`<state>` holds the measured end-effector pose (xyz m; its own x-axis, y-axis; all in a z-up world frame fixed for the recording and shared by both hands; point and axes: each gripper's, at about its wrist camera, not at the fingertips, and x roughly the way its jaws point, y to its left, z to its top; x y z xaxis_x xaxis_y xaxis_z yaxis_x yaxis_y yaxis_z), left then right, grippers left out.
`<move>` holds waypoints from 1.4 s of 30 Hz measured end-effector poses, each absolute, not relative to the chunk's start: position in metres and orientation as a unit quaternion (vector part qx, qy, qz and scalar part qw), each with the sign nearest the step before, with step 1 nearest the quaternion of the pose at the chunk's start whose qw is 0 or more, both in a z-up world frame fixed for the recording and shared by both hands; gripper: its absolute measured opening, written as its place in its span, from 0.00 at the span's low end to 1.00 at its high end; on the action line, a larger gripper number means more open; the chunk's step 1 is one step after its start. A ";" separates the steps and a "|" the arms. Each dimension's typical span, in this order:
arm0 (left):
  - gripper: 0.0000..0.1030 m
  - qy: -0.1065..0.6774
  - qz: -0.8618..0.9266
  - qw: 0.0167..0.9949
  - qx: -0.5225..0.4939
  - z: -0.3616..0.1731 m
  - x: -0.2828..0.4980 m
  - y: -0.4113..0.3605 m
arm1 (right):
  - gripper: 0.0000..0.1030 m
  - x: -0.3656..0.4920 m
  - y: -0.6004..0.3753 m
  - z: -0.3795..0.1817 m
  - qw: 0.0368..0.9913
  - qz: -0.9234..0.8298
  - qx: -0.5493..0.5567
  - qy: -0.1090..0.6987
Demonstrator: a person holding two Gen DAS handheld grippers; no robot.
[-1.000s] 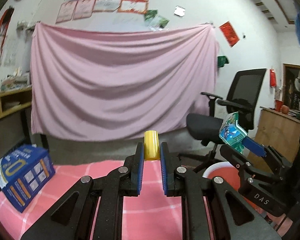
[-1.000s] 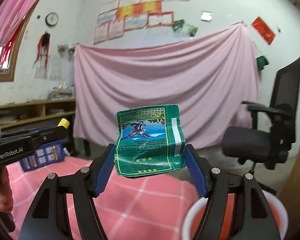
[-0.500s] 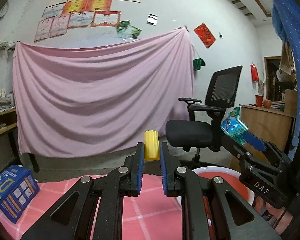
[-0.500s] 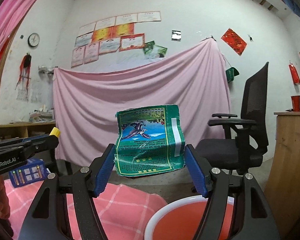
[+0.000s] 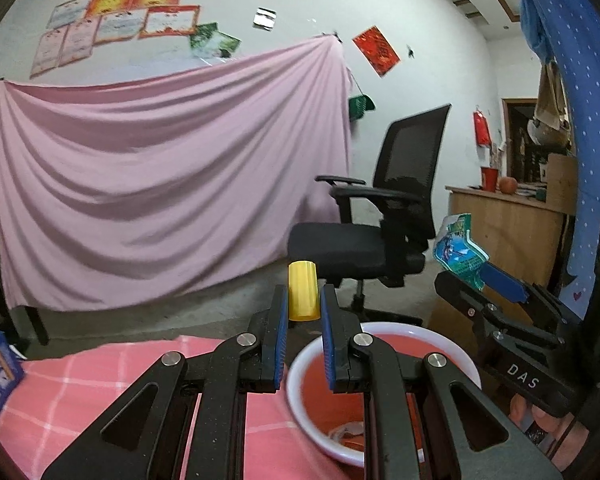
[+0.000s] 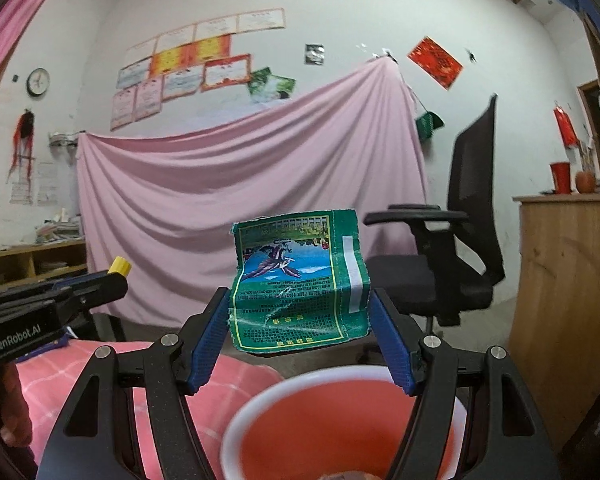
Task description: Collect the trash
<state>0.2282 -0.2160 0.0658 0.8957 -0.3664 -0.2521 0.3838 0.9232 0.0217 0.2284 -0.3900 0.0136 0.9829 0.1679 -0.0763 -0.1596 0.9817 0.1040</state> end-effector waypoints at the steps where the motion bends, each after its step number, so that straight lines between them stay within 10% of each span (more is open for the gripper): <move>1: 0.12 0.126 -0.197 0.972 0.037 0.063 0.231 -0.222 | 0.66 0.230 -0.394 0.012 0.995 0.078 0.051 0.048; 42: 0.25 0.253 -0.227 0.941 -0.006 0.024 0.277 -0.247 | 0.69 0.269 -0.428 -0.017 0.976 0.058 0.091 0.189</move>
<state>0.2772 -0.2468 0.0242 0.7694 -0.4295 -0.4728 0.4236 0.8971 -0.1255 0.2690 -0.4278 -0.0168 0.9216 0.1466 -0.3595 -0.0780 0.9770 0.1985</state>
